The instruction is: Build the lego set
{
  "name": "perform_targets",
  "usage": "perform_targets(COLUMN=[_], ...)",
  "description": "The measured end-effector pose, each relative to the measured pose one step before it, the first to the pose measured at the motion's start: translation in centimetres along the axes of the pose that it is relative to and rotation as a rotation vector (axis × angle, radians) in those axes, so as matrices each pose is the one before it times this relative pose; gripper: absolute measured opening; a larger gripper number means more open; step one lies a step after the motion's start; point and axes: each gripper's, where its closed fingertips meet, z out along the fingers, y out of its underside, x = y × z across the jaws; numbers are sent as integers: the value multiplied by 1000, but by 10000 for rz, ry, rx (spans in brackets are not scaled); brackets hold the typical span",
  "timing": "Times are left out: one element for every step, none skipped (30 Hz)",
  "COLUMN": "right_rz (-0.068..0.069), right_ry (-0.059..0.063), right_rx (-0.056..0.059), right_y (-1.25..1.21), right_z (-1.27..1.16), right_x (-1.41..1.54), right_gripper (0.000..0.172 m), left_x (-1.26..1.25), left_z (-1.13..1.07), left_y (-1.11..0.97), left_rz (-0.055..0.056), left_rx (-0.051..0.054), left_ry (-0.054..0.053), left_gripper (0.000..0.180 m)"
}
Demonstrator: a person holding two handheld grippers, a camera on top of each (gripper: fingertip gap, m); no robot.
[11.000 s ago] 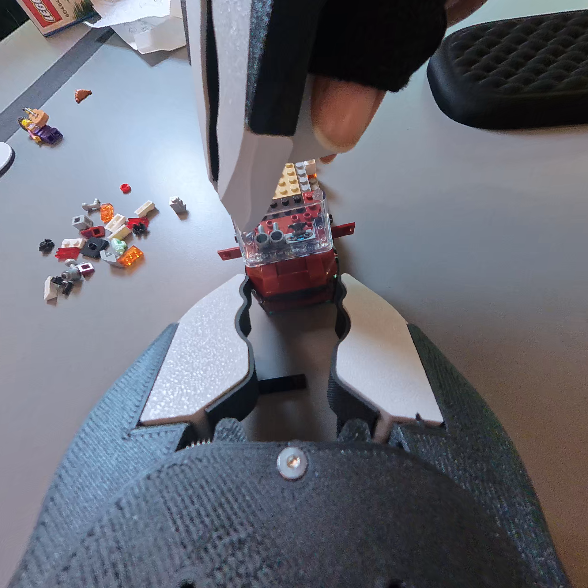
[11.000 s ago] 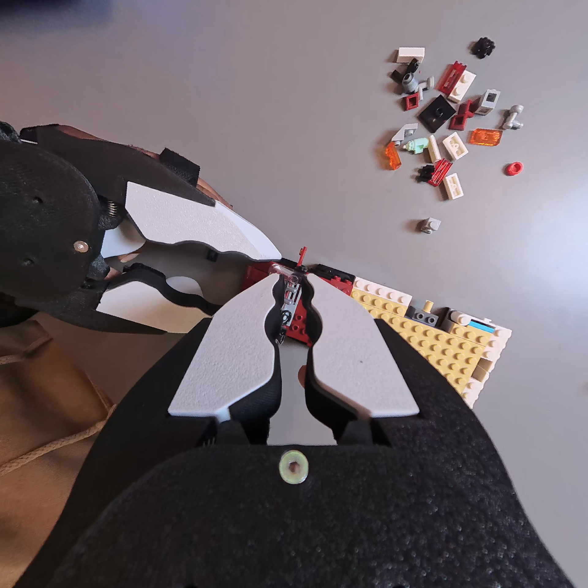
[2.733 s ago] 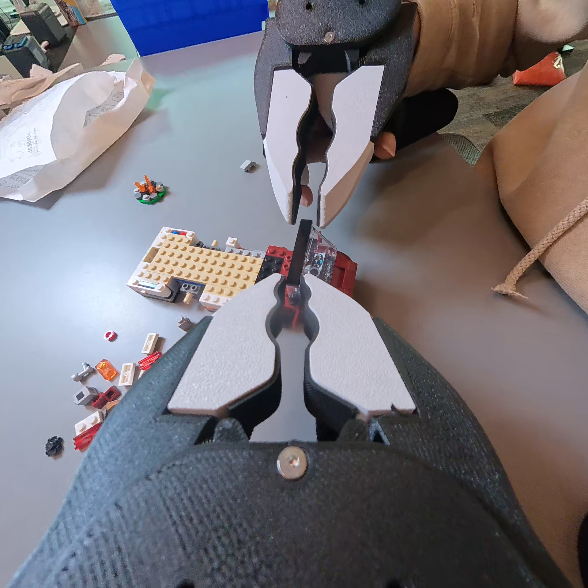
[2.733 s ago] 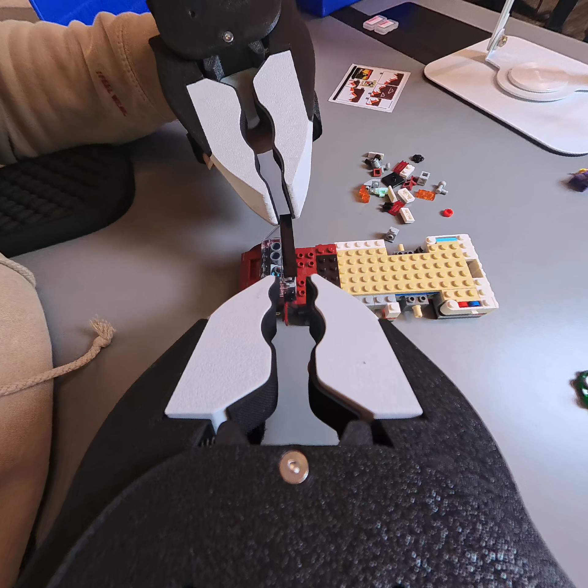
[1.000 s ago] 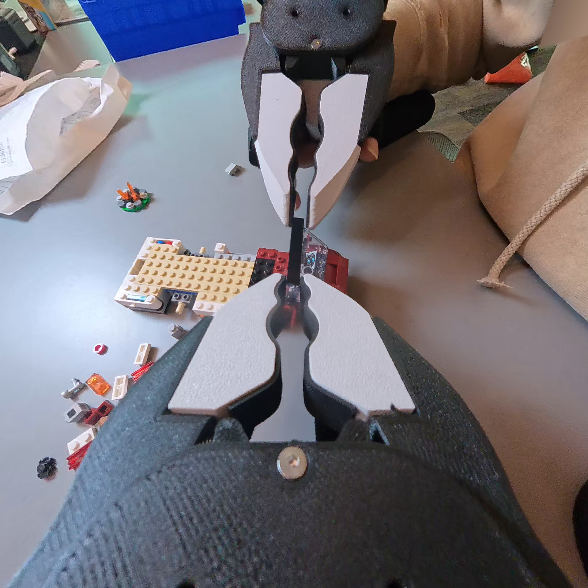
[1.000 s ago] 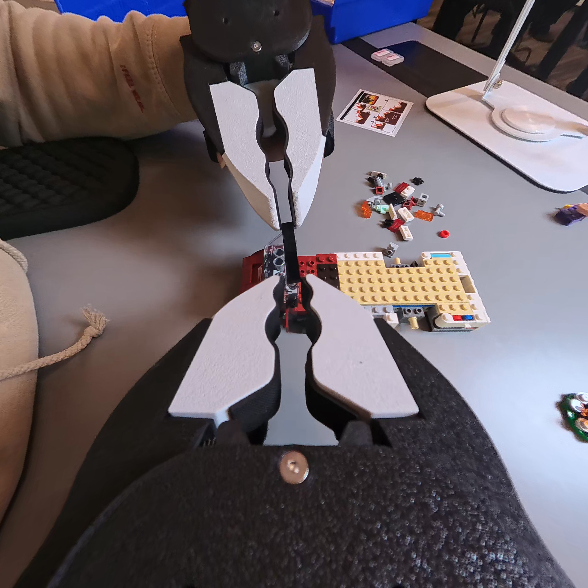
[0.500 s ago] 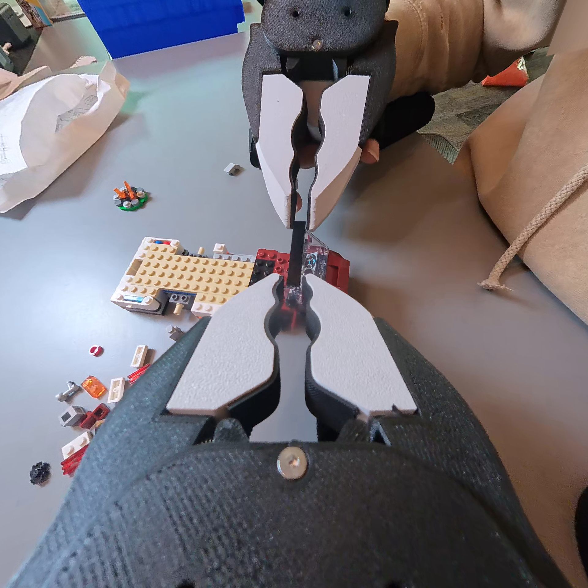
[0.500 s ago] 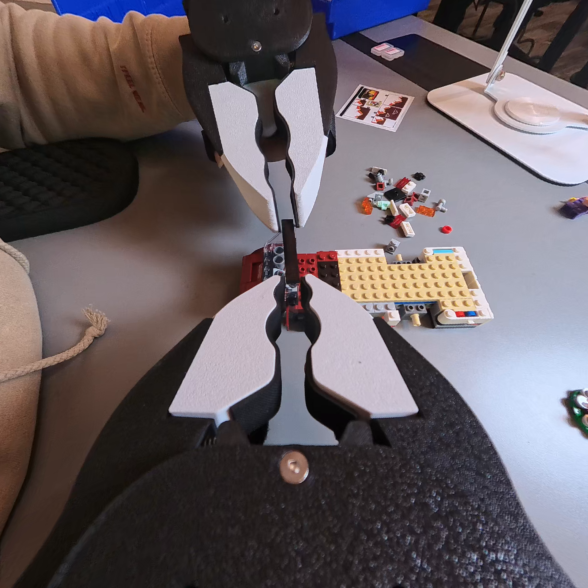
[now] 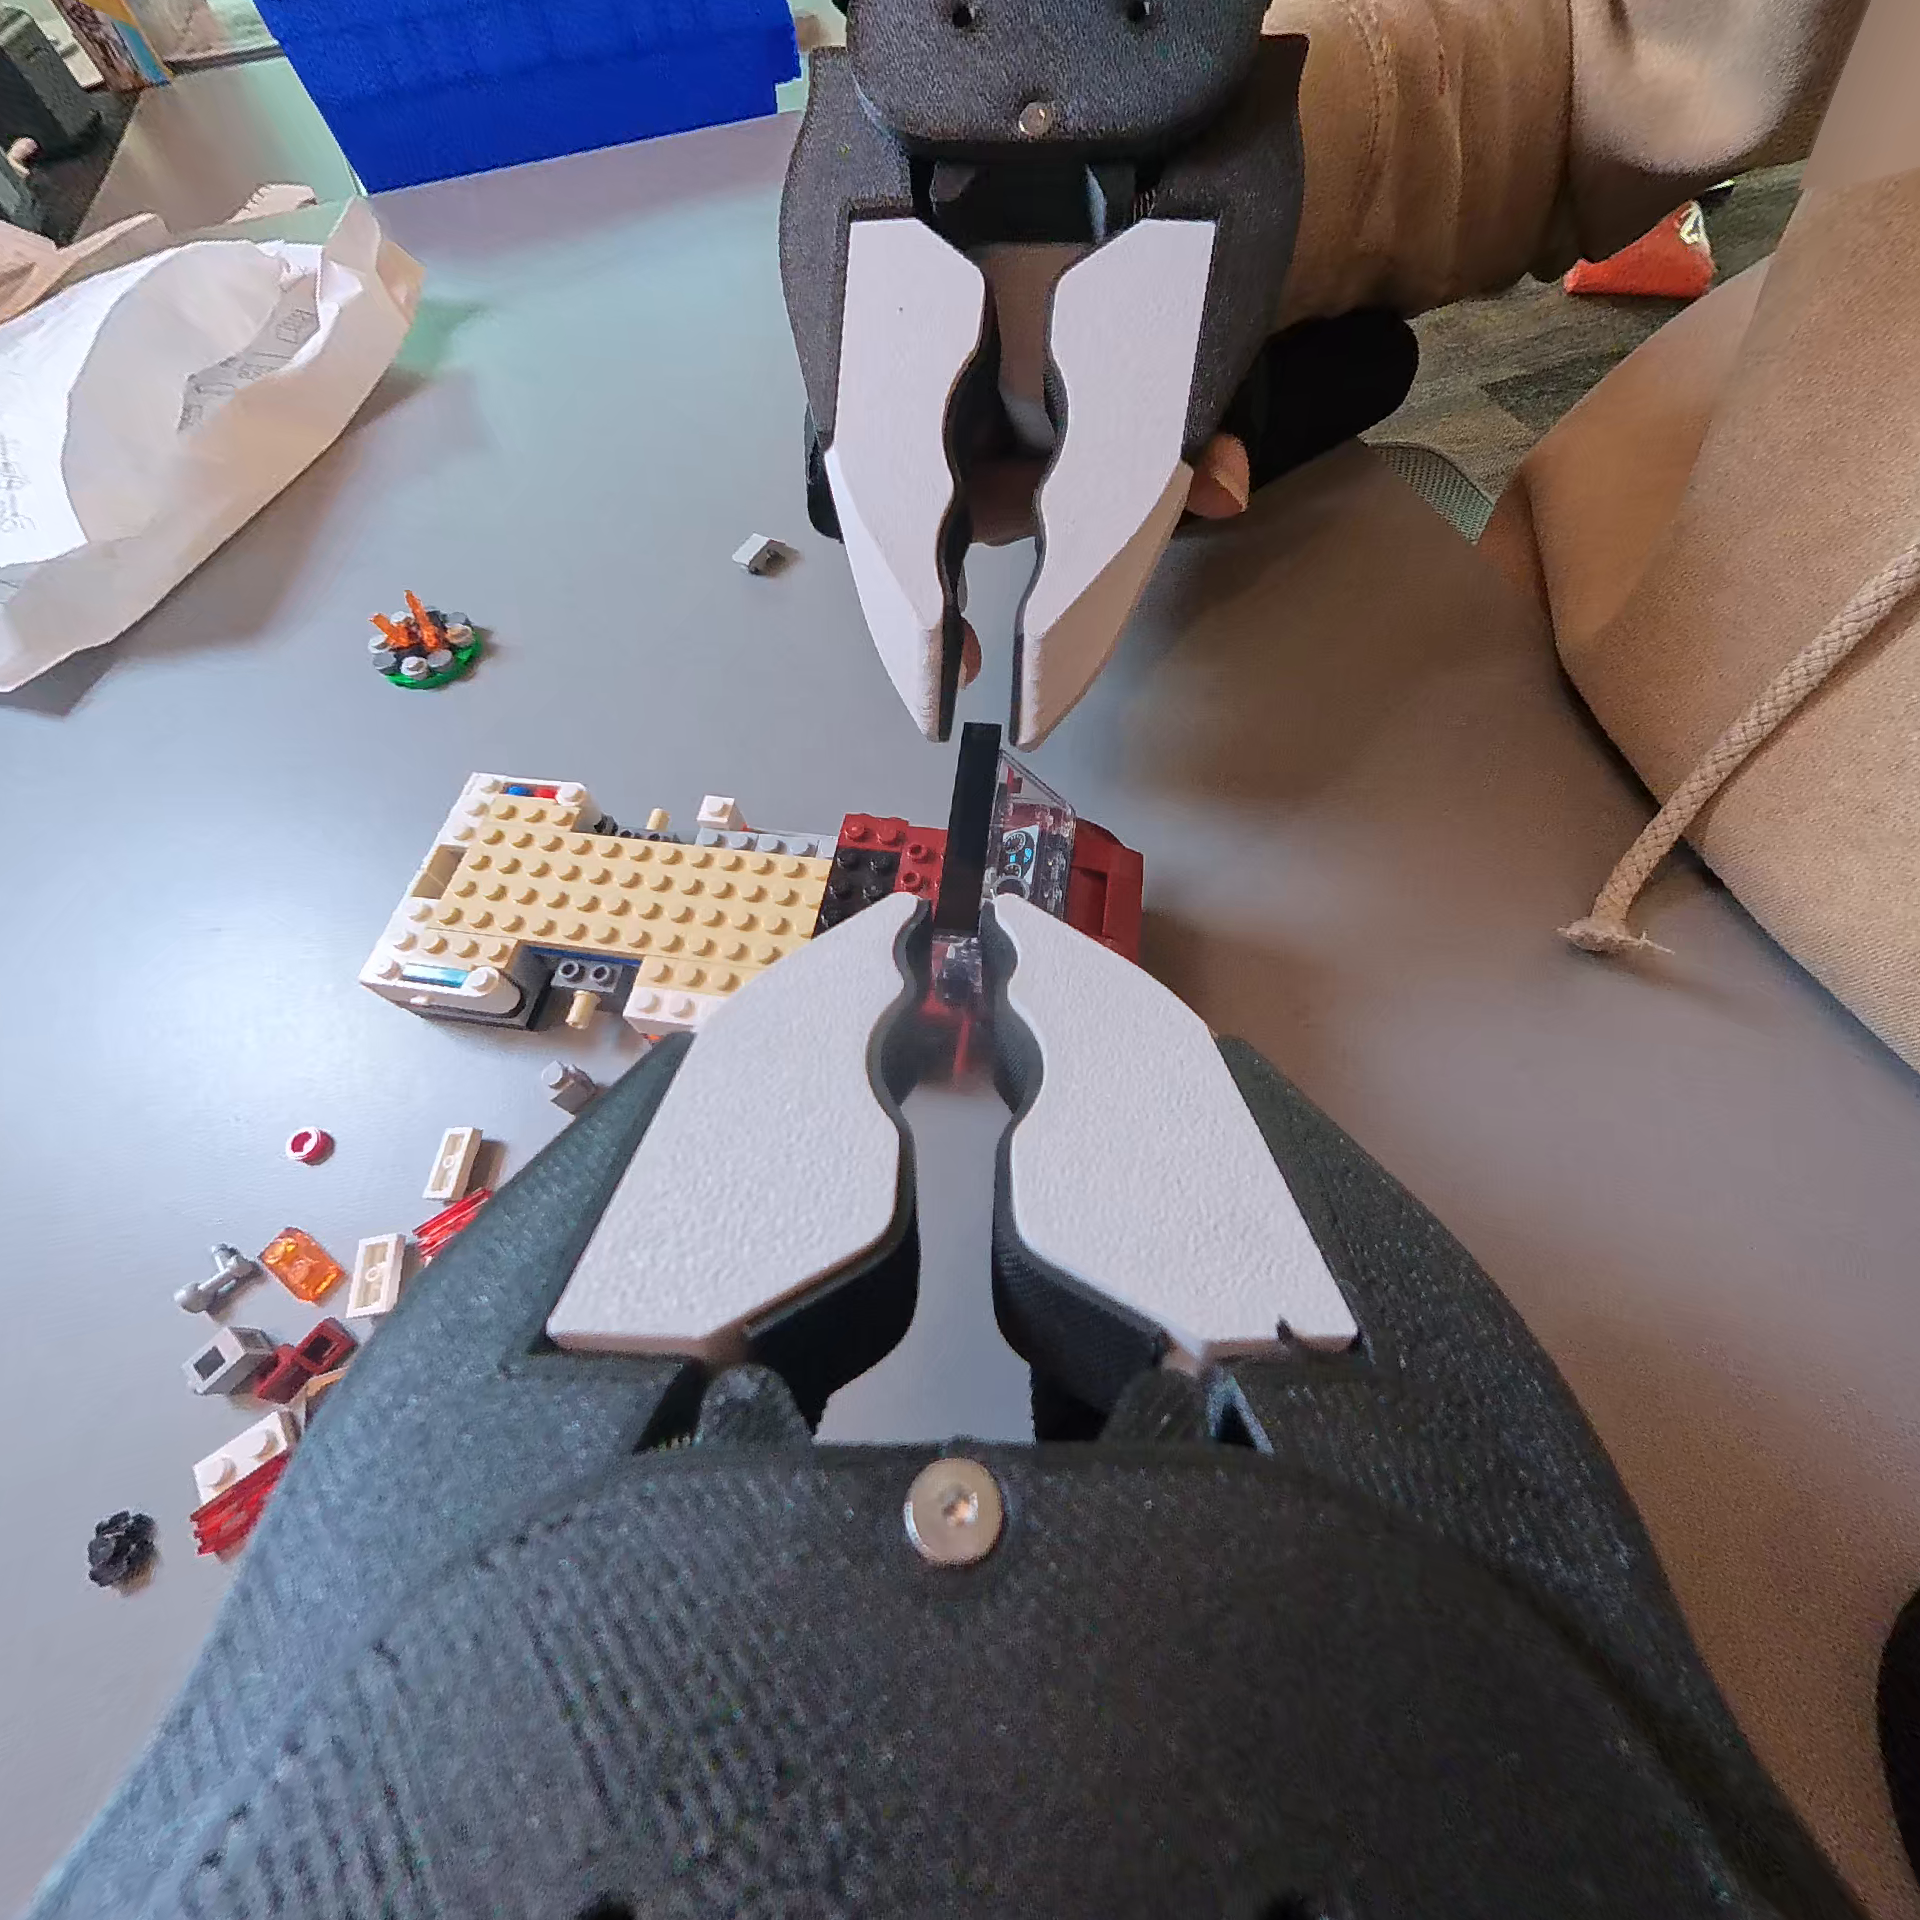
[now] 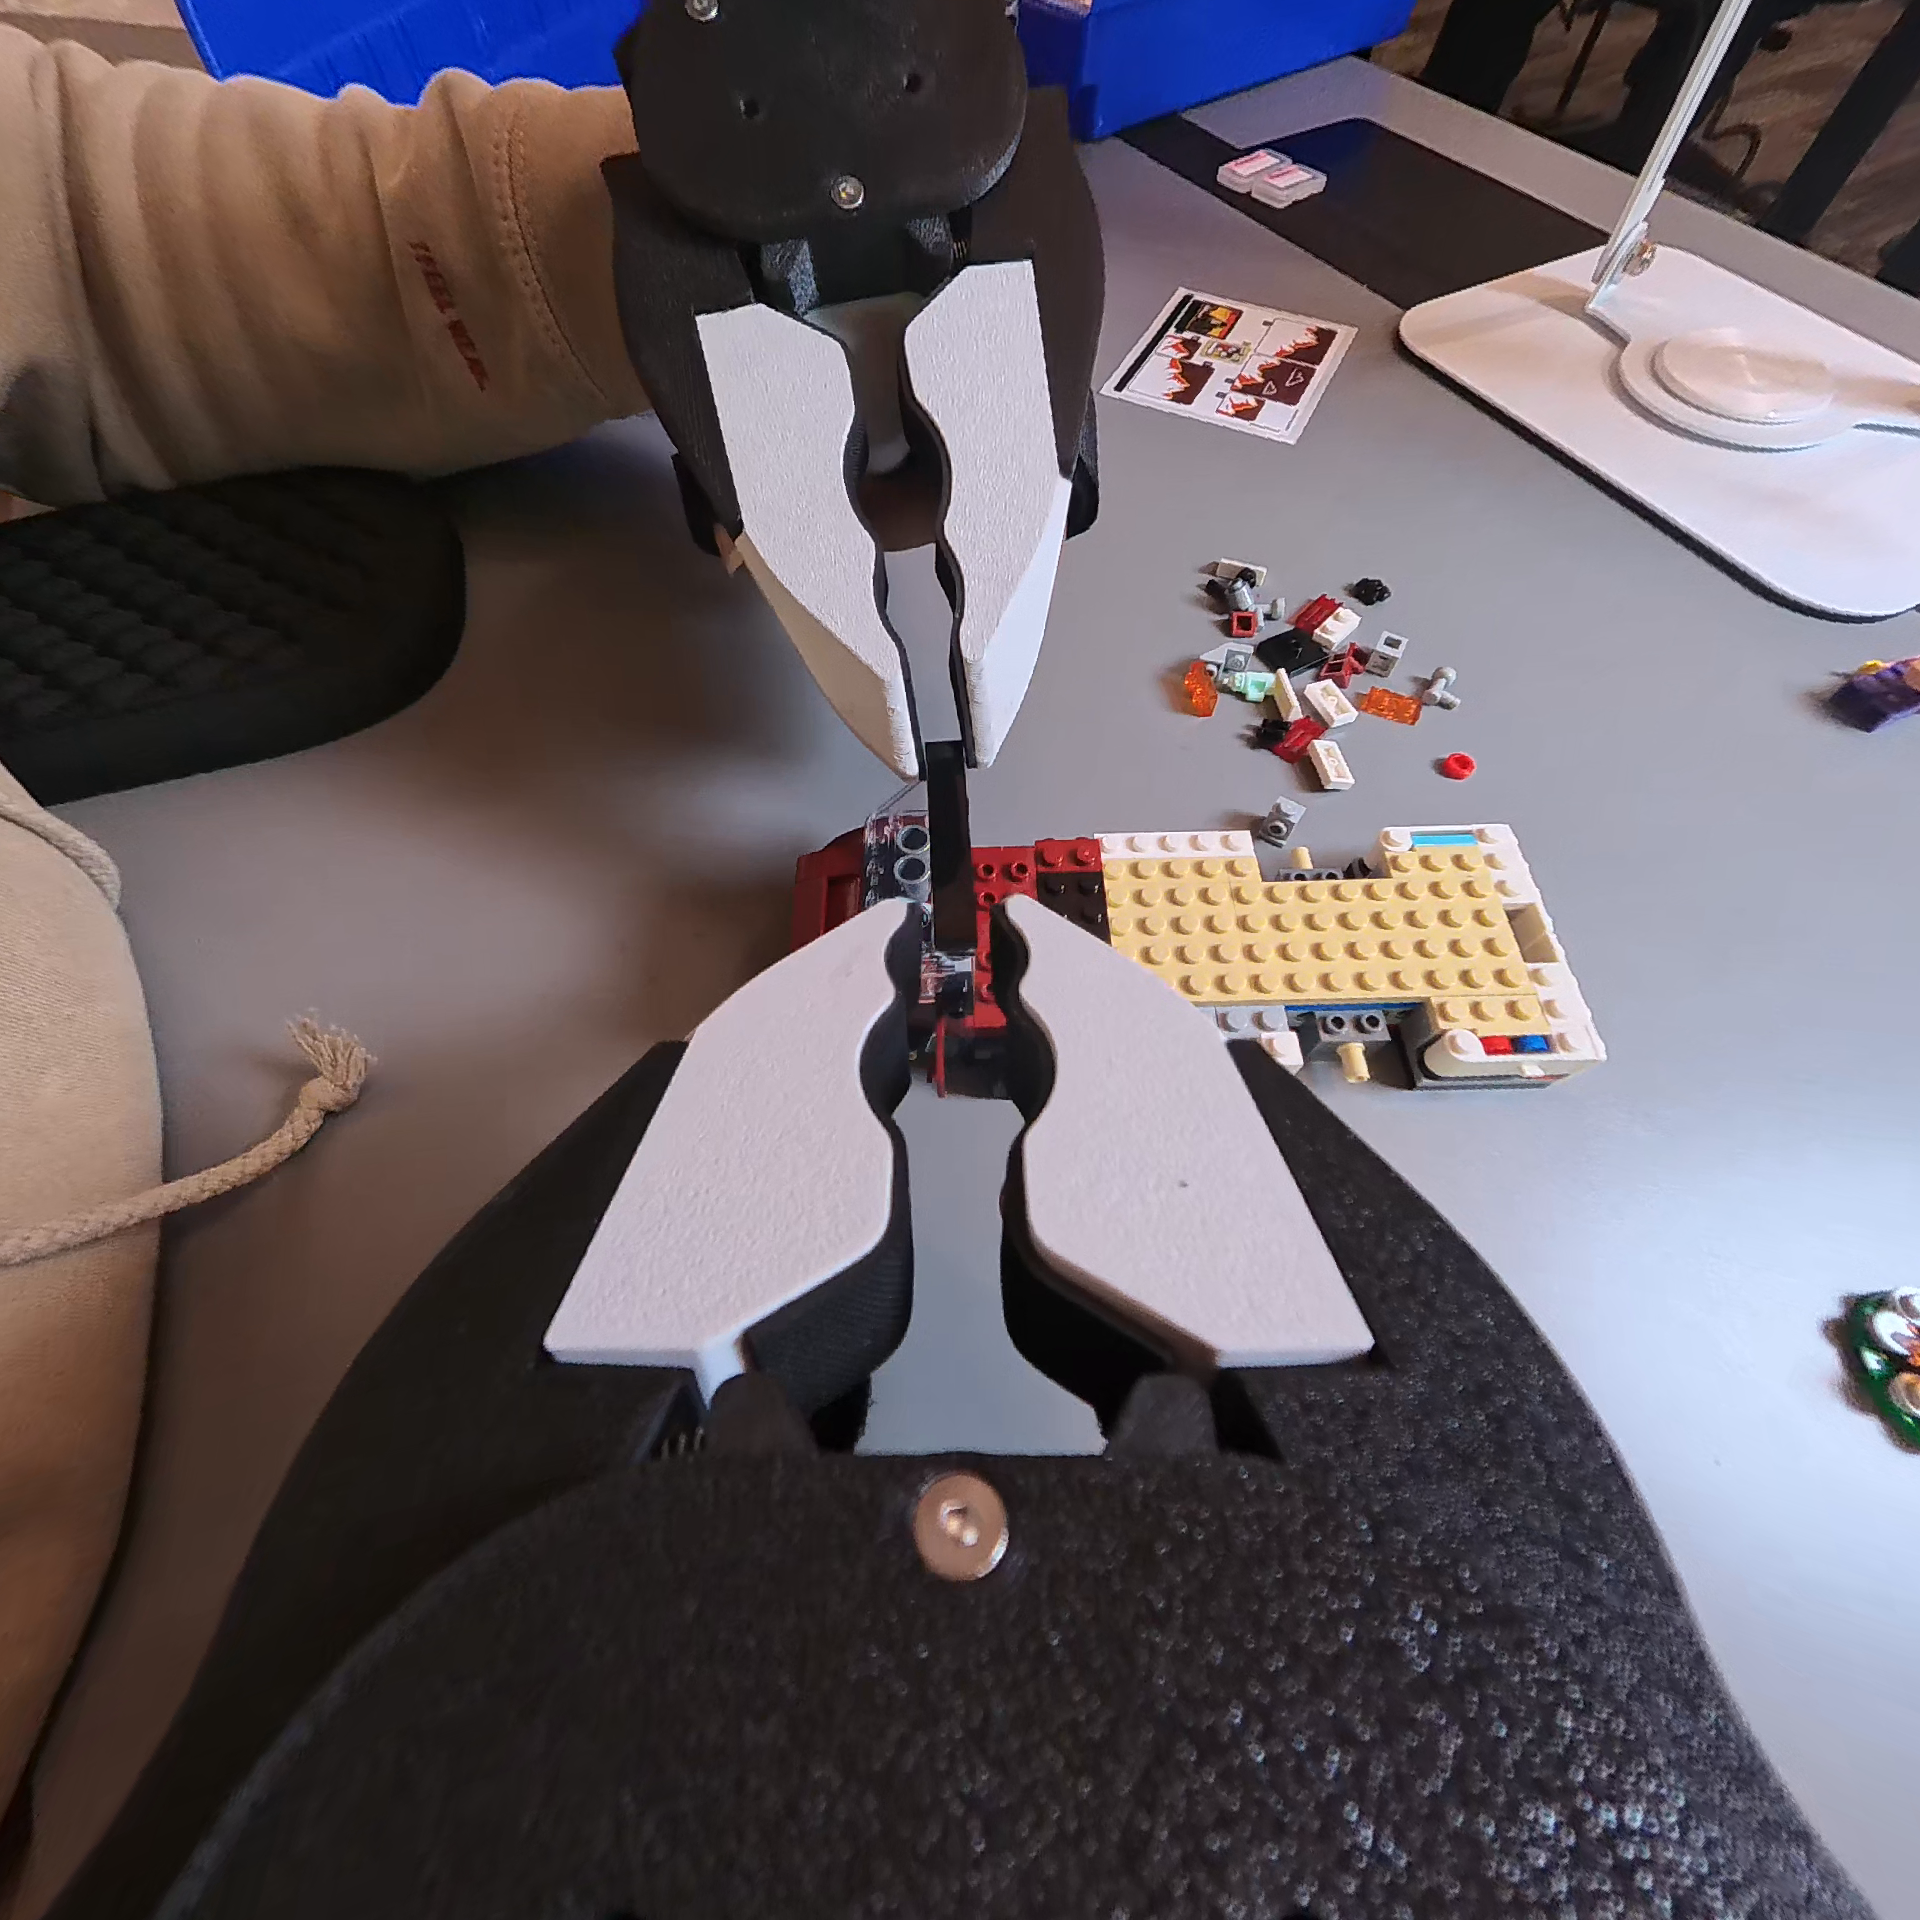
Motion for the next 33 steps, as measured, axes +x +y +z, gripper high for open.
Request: perform_targets(right_rz=[7, 14, 23, 32, 28, 20, 13, 2, -15, -30, -33, -30, -25, -20, -22, -33, -37, -51, -63, -71, -75, -72, -48, -29, -40, -56, -51, -35, -14, -9, -27, -28, -26], right_ry=[8, 9, 0, -7, -12, -7, -8, -3, 28, 32, 33, 28, 23, 22, 32, 38, 38, 40, 39, 42, 46, 40, 26, 16, 23, 31, 32, 25, 14, 10, 12, 14, 10], right_rx=[-39, -47, -19, 17, 4, -11, -17, -21, -14, -14, -16, -13, -15, -18, -19, -24, -32, -32, -23, -16, -13, -6, -3, -5, -6, -8, -9, -13, -17, -13, -10, -11, -13], right_y=[46, 80, 76, 10, 9, 21, 13, 33, 4, 8, 10, 4, 14, 10, 7, 5, 4, 8, 13, -1, 9, -9, -6, -6, 2, -9, -8, -5, 1, -4, -1, -6, -9], right_z=[64, 56, 59, 16, -3, 0, 4, -2, -2, -8, -9, -4, 1, 11, -1, 9, 2, -6, -10, 3, -2, -2, 10, 11, -1, -3, -4, 0, -1, 2, -10, 0, 7], right_x=[29, 20, 3, -6, -9, -14, -26, -40, -1, -4, -1, 1, 0, 1, -4, -4, -15, 1, -6, -1, 2, -7, -2, -19, -8, 1, 0, -3, -1, -10, -9, 0, -9], right_gripper=[11, 9, 8, 8, 8, 8, 8, 8, 8, 8, 8, 8, 8, 8, 8, 8, 8, 8, 8, 8, 8, 8, 8, 8, 8, 8, 8, 8, 8, 8, 8, 8, 8], left_x=[-6, 7, -1, 7, -5, 5, 2, 12, -7, 6, 6, 3, 8, -6, 4, 28, 97, 92, 45, 21, -19, -31, -36, 1, 50, 35, -28, -32, -13, 3, -68, -159, -112], left_z=[-1, -7, -6, -9, -2, 4, 3, 8, -3, 1, 5, -2, -3, 2, -10, -14, -20, -37, -50, -52, -38, 21, 71, 98, 66, 24, -15, -52, -103, -132, -114, -65, 8], left_y=[-2, 0, -1, 11, -10, -6, -6, 6, -3, -17, -6, 7, 4, -6, -6, -6, -44, -112, -159, -164, -159, -70, 51, 78, 37, 40, 67, 37, -81, -156, -140, -30, 80], left_rz=[-10, -11, -4, -8, -6, -23, -29, -19, -14, -20, -15, -14, -15, -12, -15, -27, -62, -99, -109, -106, -107, -101, -78, -42, -35, -36, -23, -1, -19, -61, -85, -57, 6], left_rx=[3, 5, 5, 6, 13, 18, 18, 14, 18, 18, 17, 7, -2, 5, 12, 27, 59, 103, 132, 124, 109, 54, -14, -29, 8, 1, -20, 8, 73, 111, 91, 12, -57], left_ry=[5, 6, 3, 5, 6, 12, 14, 12, -1, 8, 10, 8, 5, -4, 0, 16, 78, 80, 65, 49, 29, 28, 19, 26, 44, 34, -3, -18, -5, 23, -8, -63, -45], left_gripper=[8, 8, 8, 8, 8, 8, 8, 8, 8, 8, 8, 8, 8, 8, 8, 9, 11, 12, 13, 14, 14, 14, 14, 14, 14, 14, 14, 14, 14, 14, 14, 14, 13])
